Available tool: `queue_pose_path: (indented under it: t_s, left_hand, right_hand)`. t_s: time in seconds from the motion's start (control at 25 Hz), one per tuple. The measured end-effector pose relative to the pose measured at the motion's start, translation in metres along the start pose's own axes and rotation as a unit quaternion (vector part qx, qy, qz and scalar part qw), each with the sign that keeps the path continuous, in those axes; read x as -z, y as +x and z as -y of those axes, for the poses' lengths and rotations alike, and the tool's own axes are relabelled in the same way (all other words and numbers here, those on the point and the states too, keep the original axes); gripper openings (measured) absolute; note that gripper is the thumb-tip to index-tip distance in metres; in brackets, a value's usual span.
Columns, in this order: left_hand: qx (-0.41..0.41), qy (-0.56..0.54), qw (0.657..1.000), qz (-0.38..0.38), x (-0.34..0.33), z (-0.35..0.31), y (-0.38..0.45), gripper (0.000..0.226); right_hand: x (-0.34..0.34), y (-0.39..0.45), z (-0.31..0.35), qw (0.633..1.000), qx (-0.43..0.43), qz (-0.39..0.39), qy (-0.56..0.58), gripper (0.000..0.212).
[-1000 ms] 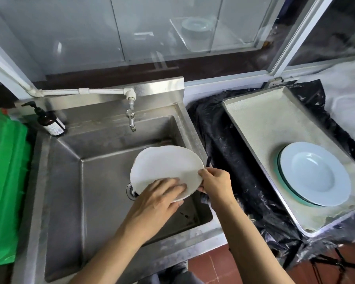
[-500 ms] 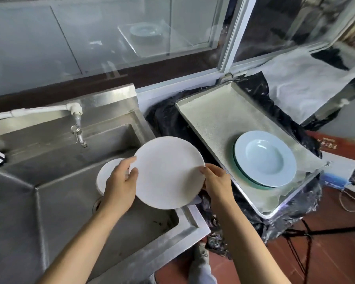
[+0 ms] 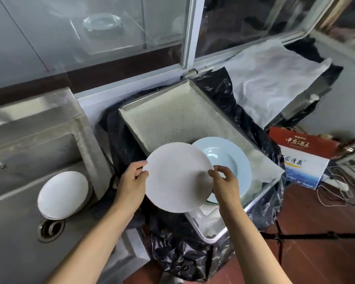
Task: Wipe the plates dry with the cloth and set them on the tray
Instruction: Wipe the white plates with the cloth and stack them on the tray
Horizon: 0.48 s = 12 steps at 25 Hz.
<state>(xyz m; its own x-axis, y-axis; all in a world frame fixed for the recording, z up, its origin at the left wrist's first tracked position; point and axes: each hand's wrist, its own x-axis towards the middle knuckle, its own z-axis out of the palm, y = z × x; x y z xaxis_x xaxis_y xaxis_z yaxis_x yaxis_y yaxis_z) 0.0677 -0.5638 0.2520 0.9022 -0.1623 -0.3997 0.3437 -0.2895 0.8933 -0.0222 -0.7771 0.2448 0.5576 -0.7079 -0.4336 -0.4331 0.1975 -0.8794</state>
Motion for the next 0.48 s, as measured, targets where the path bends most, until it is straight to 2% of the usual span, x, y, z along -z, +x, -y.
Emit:
queue_pose_path:
  t_s: [0.2,0.48]
  left_hand:
    - [0.013,-0.036,0.999,-0.014,-0.044,-0.016,0.039,0.032]
    - [0.01,-0.077,0.995,-0.055,-0.071,-0.031,0.111,0.033]
  right_hand:
    - [0.007,0.067,0.017,1.0,0.002,-0.002,0.008,0.013]
    - [-0.031,0.164,0.058,0.999,0.025,0.029,-0.005,0.021]
